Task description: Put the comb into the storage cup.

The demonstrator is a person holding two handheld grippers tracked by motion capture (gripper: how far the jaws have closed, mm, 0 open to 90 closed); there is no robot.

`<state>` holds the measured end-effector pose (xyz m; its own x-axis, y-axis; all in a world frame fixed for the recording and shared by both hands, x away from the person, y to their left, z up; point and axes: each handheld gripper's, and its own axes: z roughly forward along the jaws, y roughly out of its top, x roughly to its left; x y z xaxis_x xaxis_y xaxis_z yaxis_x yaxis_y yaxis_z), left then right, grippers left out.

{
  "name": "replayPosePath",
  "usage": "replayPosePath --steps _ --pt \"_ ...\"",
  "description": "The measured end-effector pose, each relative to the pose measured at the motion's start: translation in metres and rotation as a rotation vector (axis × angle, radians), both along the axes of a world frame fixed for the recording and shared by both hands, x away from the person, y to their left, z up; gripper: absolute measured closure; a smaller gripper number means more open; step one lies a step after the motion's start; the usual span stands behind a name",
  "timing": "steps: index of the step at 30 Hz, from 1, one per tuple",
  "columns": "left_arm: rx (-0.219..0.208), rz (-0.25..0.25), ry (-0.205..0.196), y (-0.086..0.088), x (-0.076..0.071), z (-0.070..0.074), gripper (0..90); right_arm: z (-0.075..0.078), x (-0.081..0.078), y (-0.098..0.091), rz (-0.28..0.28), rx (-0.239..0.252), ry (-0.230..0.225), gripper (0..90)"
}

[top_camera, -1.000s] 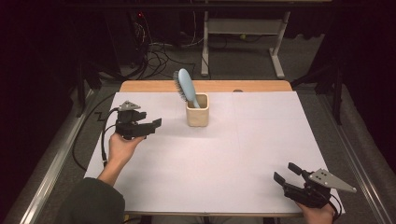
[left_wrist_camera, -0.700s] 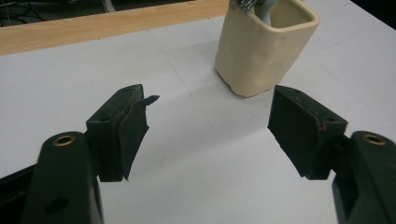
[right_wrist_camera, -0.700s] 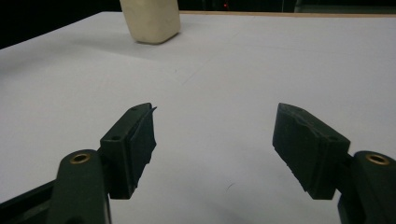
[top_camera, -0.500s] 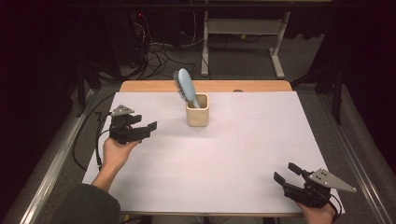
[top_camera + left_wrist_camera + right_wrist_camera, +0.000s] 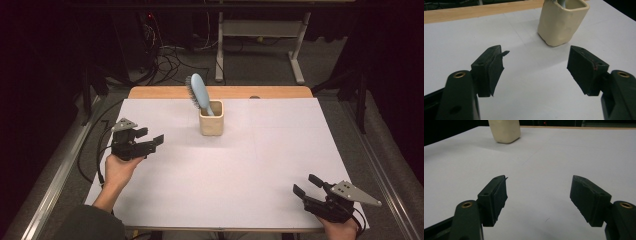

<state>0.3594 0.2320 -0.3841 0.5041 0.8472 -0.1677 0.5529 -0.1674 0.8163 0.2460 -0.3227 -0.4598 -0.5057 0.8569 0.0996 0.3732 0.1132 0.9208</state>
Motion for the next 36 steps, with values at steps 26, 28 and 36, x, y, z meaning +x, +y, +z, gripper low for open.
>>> replayPosePath --steps 26,28,36 --pt "-0.014 -0.012 -0.036 0.006 -0.027 -0.01 29.3 0.0 0.0 0.0 -0.001 -0.001 0.0 30.1" --pt "-0.015 -0.015 -0.044 0.006 -0.03 -0.01 29.2 0.0 0.0 0.0 -0.003 -0.002 -0.001 30.1" --pt "-0.01 -0.018 -0.053 0.008 -0.04 -0.015 29.2 0.0 0.0 0.0 -0.002 -0.001 -0.001 30.1"
